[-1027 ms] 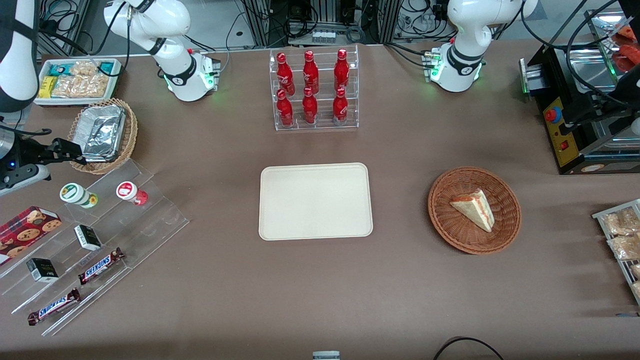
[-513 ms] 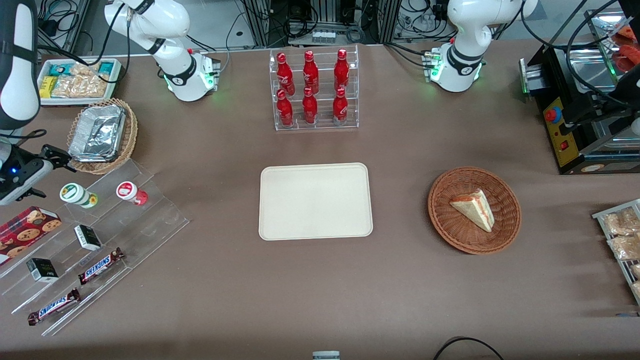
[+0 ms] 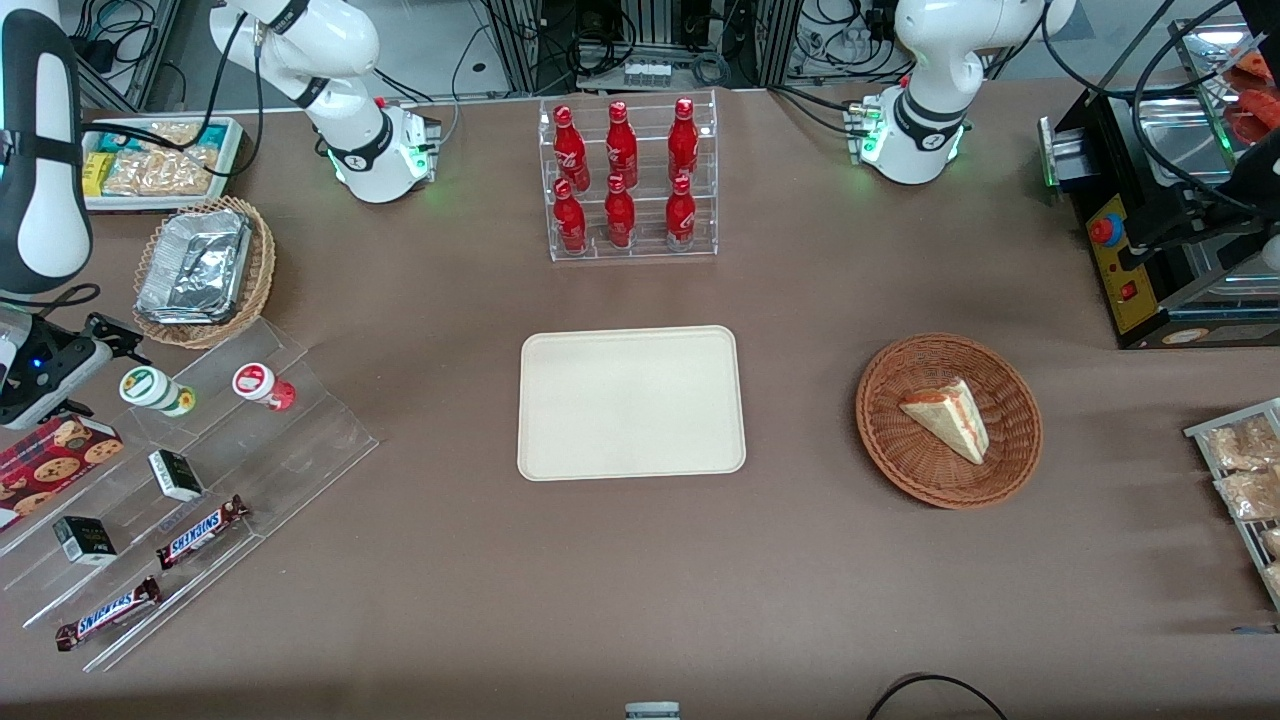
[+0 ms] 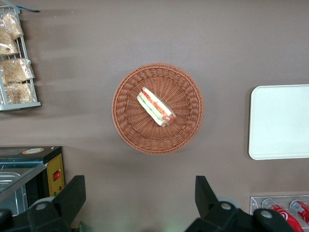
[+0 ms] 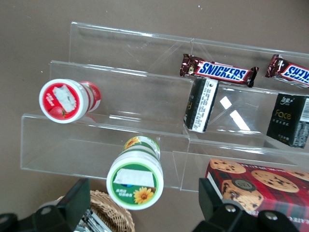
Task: Place green gum on tray
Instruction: 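Lower the right gripper and close it around the green-and-white gum canister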
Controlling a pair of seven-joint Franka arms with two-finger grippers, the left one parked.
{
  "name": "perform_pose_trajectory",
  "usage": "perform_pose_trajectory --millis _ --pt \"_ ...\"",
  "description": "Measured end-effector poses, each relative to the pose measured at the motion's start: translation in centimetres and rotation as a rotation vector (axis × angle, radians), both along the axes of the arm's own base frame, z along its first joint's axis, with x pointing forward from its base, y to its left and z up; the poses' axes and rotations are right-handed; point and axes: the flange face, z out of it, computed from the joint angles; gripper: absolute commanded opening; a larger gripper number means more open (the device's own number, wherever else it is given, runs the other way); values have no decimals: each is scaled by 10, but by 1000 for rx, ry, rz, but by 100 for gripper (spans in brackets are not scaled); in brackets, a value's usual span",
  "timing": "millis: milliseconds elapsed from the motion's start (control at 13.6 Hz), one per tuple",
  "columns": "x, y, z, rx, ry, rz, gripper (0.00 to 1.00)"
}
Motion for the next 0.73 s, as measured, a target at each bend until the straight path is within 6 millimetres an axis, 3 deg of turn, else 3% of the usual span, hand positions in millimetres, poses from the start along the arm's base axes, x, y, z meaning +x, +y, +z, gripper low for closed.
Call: perform_pose_trajectory --millis 293,367,660,733 --pt "-4 2 -22 -2 -3 1 100" --pt "-5 2 -25 -1 1 1 94" --pt "-4 -1 -34 0 10 9 13" --pt "-5 -2 -36 1 13 11 1"
